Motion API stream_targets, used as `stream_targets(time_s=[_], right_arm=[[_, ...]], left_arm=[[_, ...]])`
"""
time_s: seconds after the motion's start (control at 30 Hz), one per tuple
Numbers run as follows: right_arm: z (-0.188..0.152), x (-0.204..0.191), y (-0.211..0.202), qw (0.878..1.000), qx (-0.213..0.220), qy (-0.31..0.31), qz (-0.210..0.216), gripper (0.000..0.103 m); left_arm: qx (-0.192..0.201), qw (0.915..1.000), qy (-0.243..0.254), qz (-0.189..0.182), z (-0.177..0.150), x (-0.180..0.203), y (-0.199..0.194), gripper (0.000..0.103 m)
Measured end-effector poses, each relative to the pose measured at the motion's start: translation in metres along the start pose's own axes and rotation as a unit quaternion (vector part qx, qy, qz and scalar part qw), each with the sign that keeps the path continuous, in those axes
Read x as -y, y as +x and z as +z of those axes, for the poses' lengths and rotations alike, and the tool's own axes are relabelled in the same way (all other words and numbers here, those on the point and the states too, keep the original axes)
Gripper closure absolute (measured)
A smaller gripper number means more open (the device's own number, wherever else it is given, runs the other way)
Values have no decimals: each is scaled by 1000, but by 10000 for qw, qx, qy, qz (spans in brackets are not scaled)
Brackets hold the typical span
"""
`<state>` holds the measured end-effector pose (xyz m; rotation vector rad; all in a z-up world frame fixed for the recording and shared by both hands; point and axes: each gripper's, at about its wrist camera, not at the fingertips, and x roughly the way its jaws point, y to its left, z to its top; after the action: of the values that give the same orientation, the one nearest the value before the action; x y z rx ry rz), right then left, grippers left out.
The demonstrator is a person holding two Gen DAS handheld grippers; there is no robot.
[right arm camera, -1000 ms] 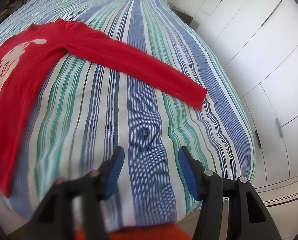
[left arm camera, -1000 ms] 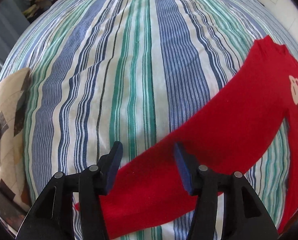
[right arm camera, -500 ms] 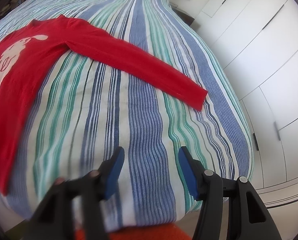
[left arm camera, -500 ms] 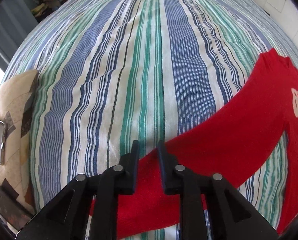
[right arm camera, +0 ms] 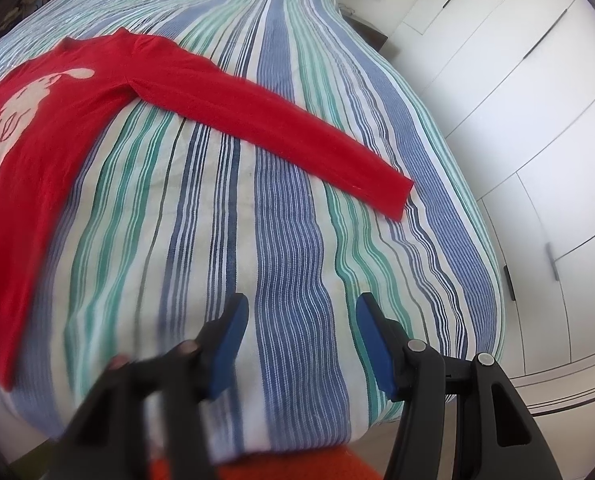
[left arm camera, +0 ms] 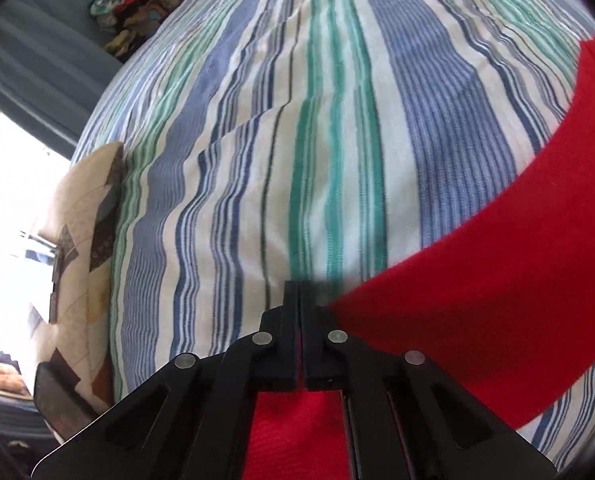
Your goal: Fold small clothes
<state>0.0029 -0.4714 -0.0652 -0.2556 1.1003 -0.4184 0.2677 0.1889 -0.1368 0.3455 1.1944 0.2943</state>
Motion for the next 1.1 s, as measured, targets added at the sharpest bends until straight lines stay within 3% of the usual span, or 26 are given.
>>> stream_targets(time_s=[0.1,0.17,0.27,0.33,0.4,0.47,0.53,0.6,0.67,0.7,0.77,0.9,1.1], right_arm=[[-1,2,-1,10000,36,35,13,47],[-2,4,-3,9999,77,65,26,47],[-3,9,-6,9997,178,182,67,47],[-2,13,-7,9993,215,278,105,47],[-1,14,-7,9992,216,316,127,47],[1,12,-6,9993,196,281,126,47],[3,8,-5,9995,180,210,119,47],[3,5,-6,9997,183,144,96,47],[2,4,-7,9997,200,95,72,47],[0,4,-8,9997,213,87,57,47],[-2,6,-9,9996,243,117,39,47],[-5,15,-9,9991,256,305,111,47],[0,14,-10,9988,299,346,201,47]], left_arm=[[-75,9973,-677,-264,-7,-24,-2,95],[163,9937,-993,-490,-19,-35,-23,53],[1025,9795,-1147,-1302,-41,-26,-80,21],[1352,9648,-988,-2026,-63,-8,-112,10],[1503,9529,-640,-2555,-80,24,-131,7],[1470,9483,-176,-2808,-90,62,-132,7],[1453,9515,180,-2704,-89,95,-127,7],[1377,9580,155,-2511,-81,111,-115,6],[1075,9647,141,-2400,-75,118,-95,0],[999,9634,117,-2486,-76,120,-88,0],[1173,9592,4,-2571,-81,115,-88,0],[1459,9596,96,-2403,-87,122,-91,0],[1492,9575,46,-2469,-87,121,-88,0]])
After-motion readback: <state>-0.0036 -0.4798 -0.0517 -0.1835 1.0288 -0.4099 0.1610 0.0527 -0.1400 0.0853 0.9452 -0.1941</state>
